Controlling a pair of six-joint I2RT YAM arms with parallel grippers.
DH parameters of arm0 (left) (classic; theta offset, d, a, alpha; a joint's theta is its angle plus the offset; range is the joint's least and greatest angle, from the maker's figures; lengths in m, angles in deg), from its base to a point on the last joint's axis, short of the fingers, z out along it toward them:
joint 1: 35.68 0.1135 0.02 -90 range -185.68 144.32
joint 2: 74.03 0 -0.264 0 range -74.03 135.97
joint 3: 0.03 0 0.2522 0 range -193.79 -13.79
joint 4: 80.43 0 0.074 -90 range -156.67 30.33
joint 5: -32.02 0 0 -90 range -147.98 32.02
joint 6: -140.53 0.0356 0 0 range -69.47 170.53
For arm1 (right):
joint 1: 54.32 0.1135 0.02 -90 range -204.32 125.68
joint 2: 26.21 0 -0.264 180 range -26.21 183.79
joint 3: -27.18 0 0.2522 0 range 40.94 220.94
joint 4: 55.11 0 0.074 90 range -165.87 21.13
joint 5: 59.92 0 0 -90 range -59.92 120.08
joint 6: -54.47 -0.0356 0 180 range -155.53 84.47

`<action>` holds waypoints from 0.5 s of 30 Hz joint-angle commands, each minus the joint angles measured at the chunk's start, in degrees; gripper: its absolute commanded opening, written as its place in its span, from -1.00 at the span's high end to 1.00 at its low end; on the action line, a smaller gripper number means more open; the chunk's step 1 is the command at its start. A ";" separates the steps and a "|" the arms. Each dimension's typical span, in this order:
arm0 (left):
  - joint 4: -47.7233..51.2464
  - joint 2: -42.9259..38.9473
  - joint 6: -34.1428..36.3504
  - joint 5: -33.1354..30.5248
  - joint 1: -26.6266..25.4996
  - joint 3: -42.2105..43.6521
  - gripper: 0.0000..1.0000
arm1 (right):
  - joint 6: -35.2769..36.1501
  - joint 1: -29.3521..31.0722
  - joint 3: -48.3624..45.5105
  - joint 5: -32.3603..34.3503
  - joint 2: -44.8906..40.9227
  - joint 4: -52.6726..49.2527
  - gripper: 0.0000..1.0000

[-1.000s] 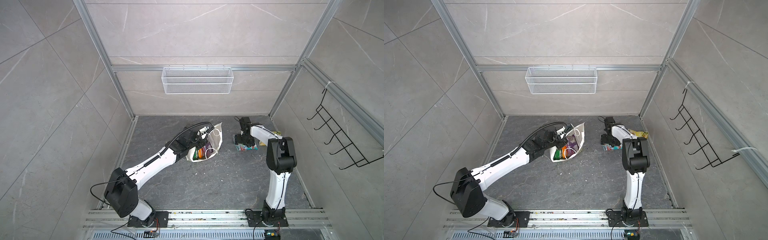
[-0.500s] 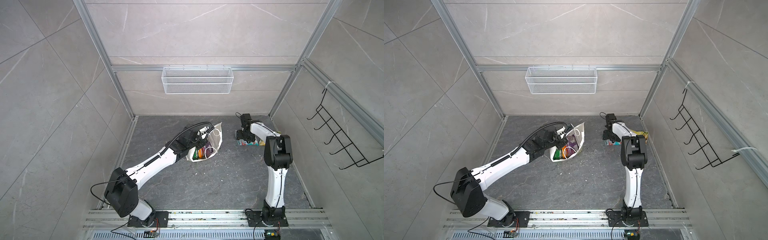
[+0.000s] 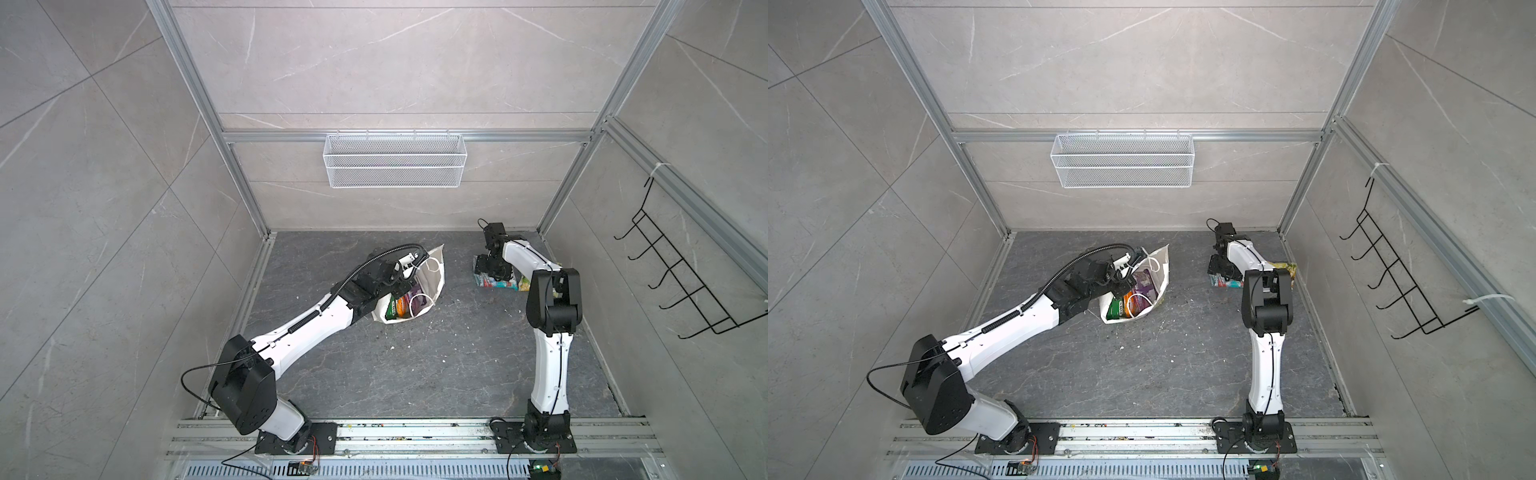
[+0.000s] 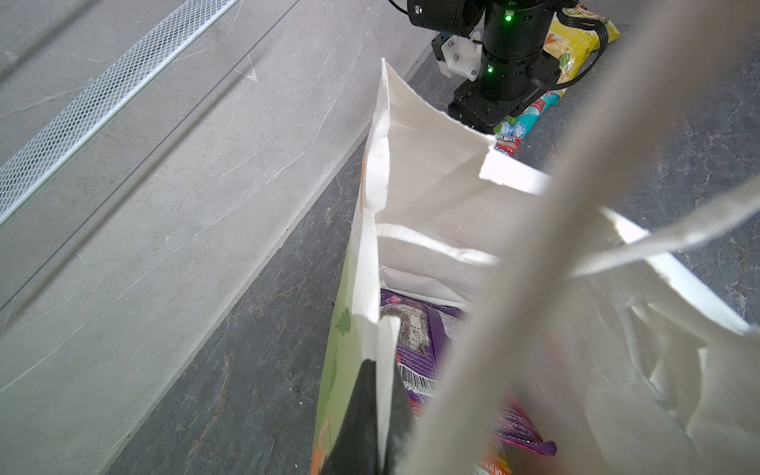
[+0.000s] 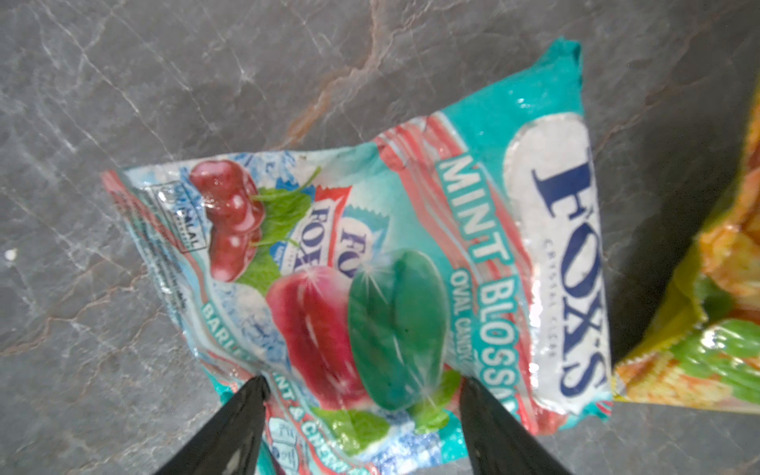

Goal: Take the snacks out of the paper bag
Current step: 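Lower and release the teal candy packet onto the table with the right gripper, then raise the empty right gripper and move it back toward the bag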

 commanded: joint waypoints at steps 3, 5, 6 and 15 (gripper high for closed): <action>-1.83 -0.72 -0.27 0.93 -0.05 -0.33 1.00 | 0.16 0.01 -2.95 -2.00 -8.67 -0.77 -0.62; -2.08 -0.67 -0.42 1.00 -0.06 -0.27 1.00 | 0.76 0.00 -5.20 -2.20 -13.68 0.83 -0.67; -2.13 -0.69 -0.41 1.05 -0.06 -0.33 1.00 | 0.88 -0.10 -6.15 -1.70 -15.83 1.60 -0.70; -1.53 -1.07 -1.14 1.76 -0.06 -0.73 1.00 | 6.13 -11.42 -12.74 -0.93 -23.36 6.36 -0.98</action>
